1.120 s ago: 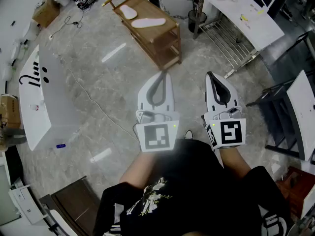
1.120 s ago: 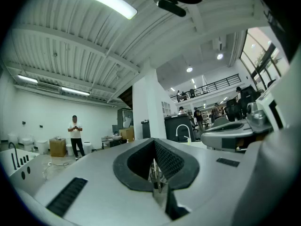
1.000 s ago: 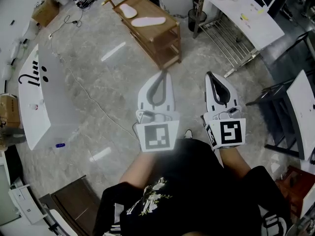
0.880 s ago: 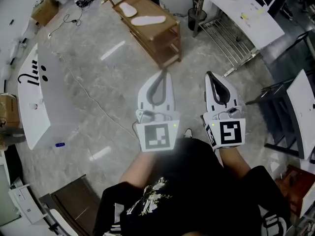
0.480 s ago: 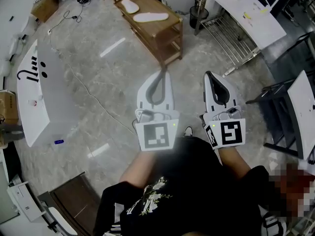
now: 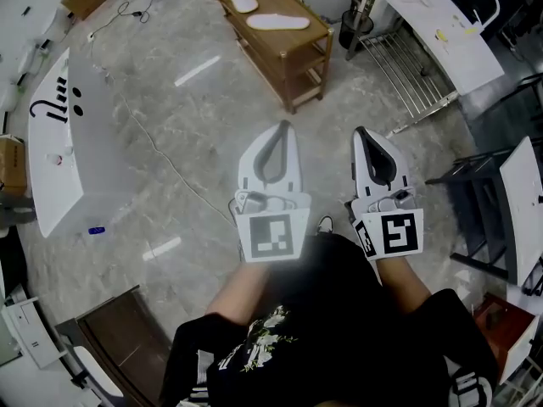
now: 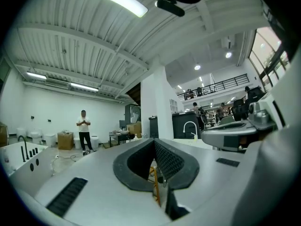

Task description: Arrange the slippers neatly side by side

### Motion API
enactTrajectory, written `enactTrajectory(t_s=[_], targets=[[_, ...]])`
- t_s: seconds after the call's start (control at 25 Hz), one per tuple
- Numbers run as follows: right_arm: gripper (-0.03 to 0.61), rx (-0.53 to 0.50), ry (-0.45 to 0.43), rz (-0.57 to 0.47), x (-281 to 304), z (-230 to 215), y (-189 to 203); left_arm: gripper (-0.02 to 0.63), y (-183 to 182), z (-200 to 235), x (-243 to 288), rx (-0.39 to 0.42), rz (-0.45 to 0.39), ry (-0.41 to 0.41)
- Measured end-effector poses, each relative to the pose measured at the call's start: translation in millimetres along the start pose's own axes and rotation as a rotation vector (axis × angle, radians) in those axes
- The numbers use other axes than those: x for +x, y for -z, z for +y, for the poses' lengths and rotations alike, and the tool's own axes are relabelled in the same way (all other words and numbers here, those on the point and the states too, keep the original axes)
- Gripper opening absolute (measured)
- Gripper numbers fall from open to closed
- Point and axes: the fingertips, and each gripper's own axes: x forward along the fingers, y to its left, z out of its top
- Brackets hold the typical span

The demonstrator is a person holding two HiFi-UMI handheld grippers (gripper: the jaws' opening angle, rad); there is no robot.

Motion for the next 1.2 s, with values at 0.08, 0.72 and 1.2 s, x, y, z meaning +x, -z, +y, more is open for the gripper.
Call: enactTrajectory(t_s=[0.08,0.72,1.2], targets=[[-0.002,0.003,-0.011,0.0,6,9,0,0.002,6,11,-5,-0.002,0.01,-0.01],[-0.002,0.006,-0.157,0.024,35,96,23,0.002,47,81,-51,-0.016,0.051,-0.13],[-0.002,0.014,-0.254,0.04,97,127,32,0.002,62,139,-43,-0.04,0.082,-0.223]])
